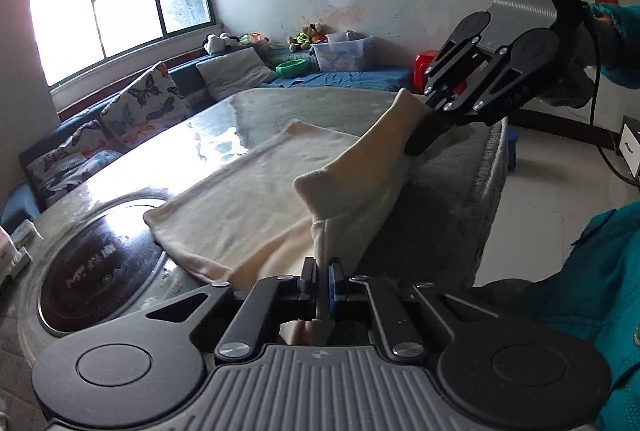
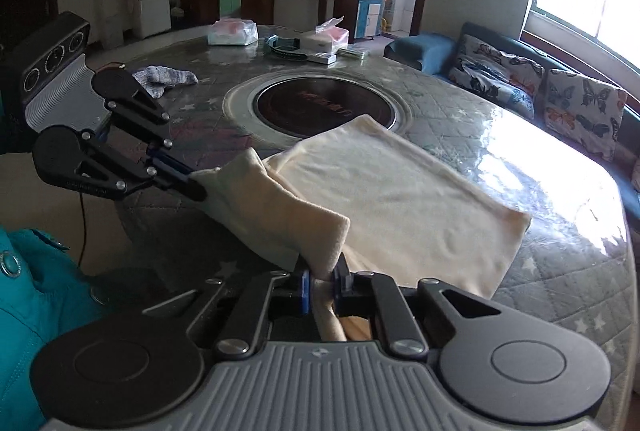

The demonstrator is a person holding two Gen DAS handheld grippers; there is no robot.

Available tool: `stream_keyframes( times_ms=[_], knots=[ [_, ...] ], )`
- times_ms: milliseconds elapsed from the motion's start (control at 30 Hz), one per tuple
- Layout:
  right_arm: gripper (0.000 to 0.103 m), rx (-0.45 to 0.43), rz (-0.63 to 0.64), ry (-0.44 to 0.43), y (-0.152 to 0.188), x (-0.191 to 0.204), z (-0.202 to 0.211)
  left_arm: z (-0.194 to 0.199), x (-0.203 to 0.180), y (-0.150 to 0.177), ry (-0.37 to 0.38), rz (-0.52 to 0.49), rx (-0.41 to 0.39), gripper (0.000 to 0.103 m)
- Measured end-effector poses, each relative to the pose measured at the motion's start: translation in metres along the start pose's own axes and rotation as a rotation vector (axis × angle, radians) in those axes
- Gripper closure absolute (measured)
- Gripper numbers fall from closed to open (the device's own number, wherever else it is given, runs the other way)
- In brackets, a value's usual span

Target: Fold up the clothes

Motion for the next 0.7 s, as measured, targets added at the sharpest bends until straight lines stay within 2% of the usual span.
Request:
stream_keyframes(
  times_ms=[167,333,467,567,700],
  knots=[
    [0.094,-0.038,-0.031,0.017,-0.033,-0.019,-0.006,-0.015,0.039,-0.020,-0.083,0.051,-0.025,0.097],
    [0.094,-0.049,-0.041,0.041,-0.071,-0.050,-0.026,-0.050,0.087,-0.040,-0.169,0.109,-0.012,0.097],
    [0.094,-0.033,-0.048,0.065,-0.097,-0.079,-0.055,-0.091,0.123,-0.047,-0.221,0.160,0.021,0.097],
    [0.094,-0.013,-0.076,0.094,-0.111,-0.105,-0.094,-0.130,0.142,-0.042,-0.237,0.187,0.067,0.097],
    [0.092,0.019,-0.122,0.149,-0.113,-0.132,-0.141,-0.173,0.160,-0.030,-0.254,0.213,0.123,0.097]
  ],
)
Point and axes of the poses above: each gripper's, at about its wrist camera, not at the fingertips, and z roughly against the way its jaws point, x to its left, y to its underside, the point moved 6 cm from there along -z, roughly the way its jaws point, and after that the axes turned 12 degrees about -z, right-handed, at the moved point
